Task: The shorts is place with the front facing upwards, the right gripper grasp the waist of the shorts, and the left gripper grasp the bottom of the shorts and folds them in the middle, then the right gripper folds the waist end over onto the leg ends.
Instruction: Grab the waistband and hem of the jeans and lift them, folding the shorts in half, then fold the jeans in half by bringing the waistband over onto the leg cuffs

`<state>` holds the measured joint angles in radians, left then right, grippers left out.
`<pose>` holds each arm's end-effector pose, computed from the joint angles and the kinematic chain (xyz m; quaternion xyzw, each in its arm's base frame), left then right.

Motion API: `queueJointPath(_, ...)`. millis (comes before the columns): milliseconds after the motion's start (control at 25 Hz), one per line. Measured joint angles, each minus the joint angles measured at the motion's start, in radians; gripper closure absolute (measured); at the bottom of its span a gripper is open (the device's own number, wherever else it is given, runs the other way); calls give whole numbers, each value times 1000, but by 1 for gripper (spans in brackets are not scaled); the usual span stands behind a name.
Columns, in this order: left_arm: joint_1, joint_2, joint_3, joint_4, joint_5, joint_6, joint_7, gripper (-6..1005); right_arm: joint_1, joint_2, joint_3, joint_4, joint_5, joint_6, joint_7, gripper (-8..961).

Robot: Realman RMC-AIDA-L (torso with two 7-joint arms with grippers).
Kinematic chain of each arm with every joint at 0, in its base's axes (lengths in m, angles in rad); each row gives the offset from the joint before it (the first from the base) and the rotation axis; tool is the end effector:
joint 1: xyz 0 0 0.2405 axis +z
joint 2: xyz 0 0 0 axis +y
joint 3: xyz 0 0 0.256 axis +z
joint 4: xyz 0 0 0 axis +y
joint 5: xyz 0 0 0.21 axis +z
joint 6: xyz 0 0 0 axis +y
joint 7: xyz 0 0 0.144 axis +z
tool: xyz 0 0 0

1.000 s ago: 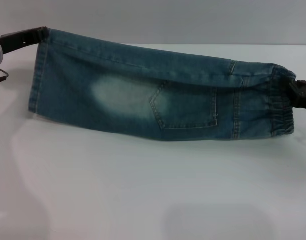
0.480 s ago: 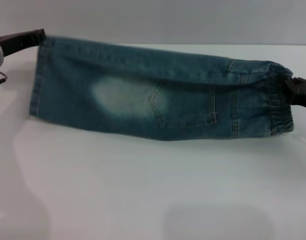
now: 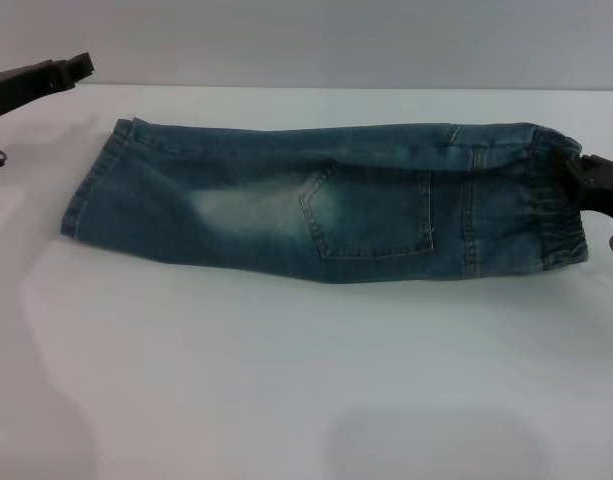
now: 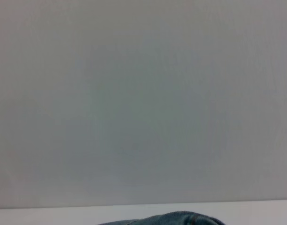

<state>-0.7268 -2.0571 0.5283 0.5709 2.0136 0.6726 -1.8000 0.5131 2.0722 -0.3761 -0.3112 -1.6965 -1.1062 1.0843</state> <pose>-0.2967 0.4533 0.0566 -0.7269 -0.4571 -0.2210 0.4624 0.3354 0.3543 0.0044 -0.7819 0.3602 0.3047 0.4075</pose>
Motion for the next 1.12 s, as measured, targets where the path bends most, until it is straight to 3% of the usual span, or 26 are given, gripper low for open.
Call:
queueJointPath(160, 2, 0, 8, 0, -6, 5, 1, 435, 4, 0, 0, 6, 0, 30, 2, 870)
queueJointPath(400, 4, 0, 9, 0, -7, 18, 3, 231, 10, -1, 10, 19, 0, 109, 7, 820)
queueJointPath(600, 6, 0, 9, 0, -13, 42, 32, 159, 2, 0, 10, 14, 4, 115, 7, 716)
queueJointPath(800, 14, 0, 9, 0, -28, 52, 38, 159, -22, 0, 11, 1, 19, 105, 3, 612)
queueJointPath(1040, 28, 0, 12, 1, -67, 81, 68, 159, -58, 0, 8, -37, 61, -105, 3, 376)
queueJointPath(1120, 28, 0, 12, 1, -67, 81, 68, 159, -52, -1, -2, -38, 61, -154, 3, 346)
